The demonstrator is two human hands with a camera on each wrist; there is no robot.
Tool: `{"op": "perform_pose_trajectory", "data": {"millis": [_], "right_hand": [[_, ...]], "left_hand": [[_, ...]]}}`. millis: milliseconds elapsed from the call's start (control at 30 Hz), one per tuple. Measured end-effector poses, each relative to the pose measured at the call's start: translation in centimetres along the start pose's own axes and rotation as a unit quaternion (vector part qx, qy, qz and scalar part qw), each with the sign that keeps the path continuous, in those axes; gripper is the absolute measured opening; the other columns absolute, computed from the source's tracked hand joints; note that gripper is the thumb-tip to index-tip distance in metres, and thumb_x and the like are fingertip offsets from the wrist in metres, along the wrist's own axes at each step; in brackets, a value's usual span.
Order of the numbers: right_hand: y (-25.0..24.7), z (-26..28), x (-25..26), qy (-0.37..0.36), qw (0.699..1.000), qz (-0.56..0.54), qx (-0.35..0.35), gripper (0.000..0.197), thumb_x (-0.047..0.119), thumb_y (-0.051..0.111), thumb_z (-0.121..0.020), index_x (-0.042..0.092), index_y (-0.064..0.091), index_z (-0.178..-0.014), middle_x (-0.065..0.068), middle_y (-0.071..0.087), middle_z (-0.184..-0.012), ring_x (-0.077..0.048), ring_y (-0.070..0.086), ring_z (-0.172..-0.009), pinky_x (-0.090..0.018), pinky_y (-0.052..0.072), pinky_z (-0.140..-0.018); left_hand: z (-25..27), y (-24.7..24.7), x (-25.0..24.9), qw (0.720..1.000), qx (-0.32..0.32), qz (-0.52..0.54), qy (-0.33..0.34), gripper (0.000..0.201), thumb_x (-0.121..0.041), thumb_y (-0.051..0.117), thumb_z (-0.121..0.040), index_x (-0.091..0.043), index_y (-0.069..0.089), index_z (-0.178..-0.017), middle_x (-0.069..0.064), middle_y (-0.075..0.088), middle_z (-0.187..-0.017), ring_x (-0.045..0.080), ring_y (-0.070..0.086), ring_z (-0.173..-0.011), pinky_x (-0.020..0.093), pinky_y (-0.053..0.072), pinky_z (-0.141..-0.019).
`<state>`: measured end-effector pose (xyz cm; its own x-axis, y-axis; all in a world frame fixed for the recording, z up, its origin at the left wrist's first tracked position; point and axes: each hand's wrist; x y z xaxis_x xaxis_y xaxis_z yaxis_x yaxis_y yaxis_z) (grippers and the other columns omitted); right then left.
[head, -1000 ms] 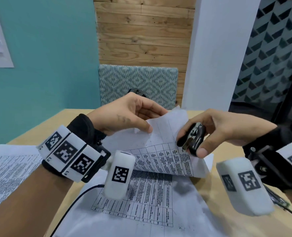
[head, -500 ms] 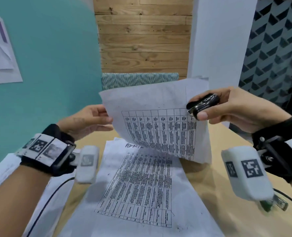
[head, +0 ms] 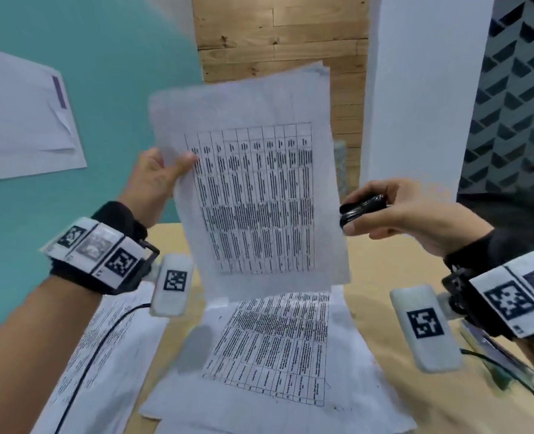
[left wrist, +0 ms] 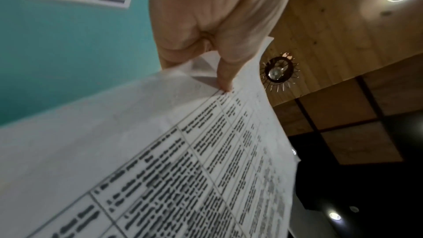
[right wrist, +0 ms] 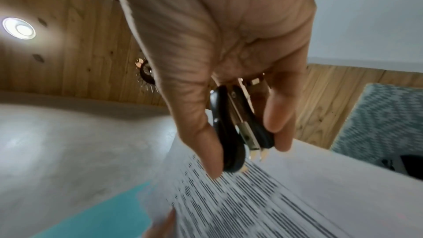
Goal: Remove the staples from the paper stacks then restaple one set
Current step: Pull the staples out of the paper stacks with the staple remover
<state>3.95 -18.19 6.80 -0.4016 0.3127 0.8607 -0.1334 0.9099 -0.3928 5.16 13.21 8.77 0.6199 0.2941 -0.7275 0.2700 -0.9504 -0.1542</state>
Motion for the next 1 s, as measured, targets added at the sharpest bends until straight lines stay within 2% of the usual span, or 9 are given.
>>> {"op": "perform_pose_trajectory", "data": {"millis": [167,300,367,467,600,733,833,900,1000], "right_hand": [[3.4,0.1,-1.5,0.030,0.994,0.068,0.082,0.028,0.017,0.076,-0.073,0.016,0.062,-0.097,-0.004,0.069,-0.079,-0.010,0.064,-0.070,-0.024,0.047,-0.056],[4.7,0.3,-2.0,0.038,0.985,0.115,0.126,0.009,0.025,0.066,-0.083,0.017,0.070,-0.085,0.006,0.068,-0.072,-0.012,0.064,-0.077,-0.021,0.045,-0.056],[4.9,0.3,-2.4,0.049,0.978,0.140,0.144,0.012,0.025,0.065,-0.085,0.016,0.071,-0.082,0.008,0.068,-0.069,-0.009,0.064,-0.073,-0.018,0.045,-0.054],[5.2,0.3,-2.9,0.062,0.970,0.166,0.166,0.014,0.027,0.064,-0.085,0.015,0.073,-0.081,0.008,0.068,-0.066,-0.005,0.063,-0.067,-0.015,0.045,-0.052],[5.5,0.2,-3.6,0.084,0.962,0.189,0.180,0.017,0.027,0.065,-0.085,0.013,0.074,-0.082,0.004,0.069,-0.070,-0.007,0.064,-0.068,-0.017,0.045,-0.052],[5.7,0.1,-4.5,0.105,0.950,0.211,0.204,0.022,0.031,0.064,-0.084,0.011,0.073,-0.083,0.001,0.068,-0.071,-0.007,0.063,-0.069,-0.018,0.045,-0.054],[6.0,0.1,-4.9,0.118,0.938,0.230,0.229,0.020,0.031,0.064,-0.083,0.014,0.073,-0.082,0.002,0.067,-0.071,-0.006,0.062,-0.069,-0.019,0.046,-0.057],[6.3,0.2,-5.0,0.124,0.924,0.251,0.259,0.018,0.031,0.064,-0.083,0.015,0.073,-0.084,0.004,0.067,-0.072,-0.003,0.061,-0.069,-0.019,0.047,-0.059],[6.7,0.5,-5.1,0.132,0.892,0.283,0.328,0.015,0.028,0.064,-0.084,0.017,0.073,-0.088,0.008,0.067,-0.074,0.001,0.060,-0.069,-0.016,0.048,-0.062]], "left_hand": [[-0.3,-4.5,-4.8,0.987,-0.050,-0.150,0.012,0.028,-0.013,0.047,-0.095,-0.018,0.046,-0.067,-0.020,0.050,-0.037,-0.005,0.044,-0.036,0.006,0.034,-0.043],[-1.0,-10.1,-6.2,0.969,-0.082,-0.214,-0.088,0.010,-0.013,0.053,-0.092,-0.016,0.054,-0.083,-0.018,0.056,-0.041,-0.004,0.050,-0.035,0.009,0.038,-0.035],[-0.9,-12.8,-5.2,0.950,-0.085,-0.252,-0.165,0.002,-0.014,0.056,-0.090,-0.012,0.055,-0.090,-0.003,0.061,-0.054,0.011,0.055,-0.046,0.020,0.043,-0.041],[0.2,-16.7,-1.3,0.884,-0.061,-0.367,-0.284,0.017,-0.010,0.059,-0.088,-0.004,0.047,-0.077,0.007,0.042,-0.067,0.020,0.037,-0.058,0.024,0.032,-0.050],[3.0,-20.6,5.6,0.847,-0.005,-0.335,-0.412,0.028,-0.001,0.055,-0.089,0.010,0.053,-0.114,0.019,0.059,-0.097,0.031,0.053,-0.084,0.037,0.043,-0.081],[5.0,-21.9,11.9,0.805,0.017,-0.377,-0.458,0.037,0.001,0.057,-0.088,0.011,0.050,-0.123,0.027,0.054,-0.123,0.039,0.053,-0.110,0.045,0.037,-0.100],[5.2,-21.9,14.9,0.699,0.082,-0.505,-0.500,0.050,-0.024,0.056,-0.092,0.006,0.046,-0.131,0.021,0.047,-0.138,0.033,0.046,-0.125,0.034,0.035,-0.101],[5.1,-21.2,14.9,0.651,0.114,-0.565,-0.493,0.060,-0.040,0.050,-0.093,0.002,0.041,-0.136,0.016,0.041,-0.143,0.028,0.042,-0.130,0.030,0.034,-0.102],[3.9,-19.0,13.4,0.647,0.135,-0.592,-0.461,0.061,-0.041,0.048,-0.093,0.002,0.040,-0.136,0.014,0.041,-0.143,0.026,0.042,-0.130,0.028,0.034,-0.101]]}}
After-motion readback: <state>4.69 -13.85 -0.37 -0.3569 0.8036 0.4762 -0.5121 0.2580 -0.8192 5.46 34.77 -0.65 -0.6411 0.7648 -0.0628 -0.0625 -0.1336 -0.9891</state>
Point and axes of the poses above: each hand's wrist, its own z-axis away from the middle knuckle, its own y-axis out of the palm, x = y × z
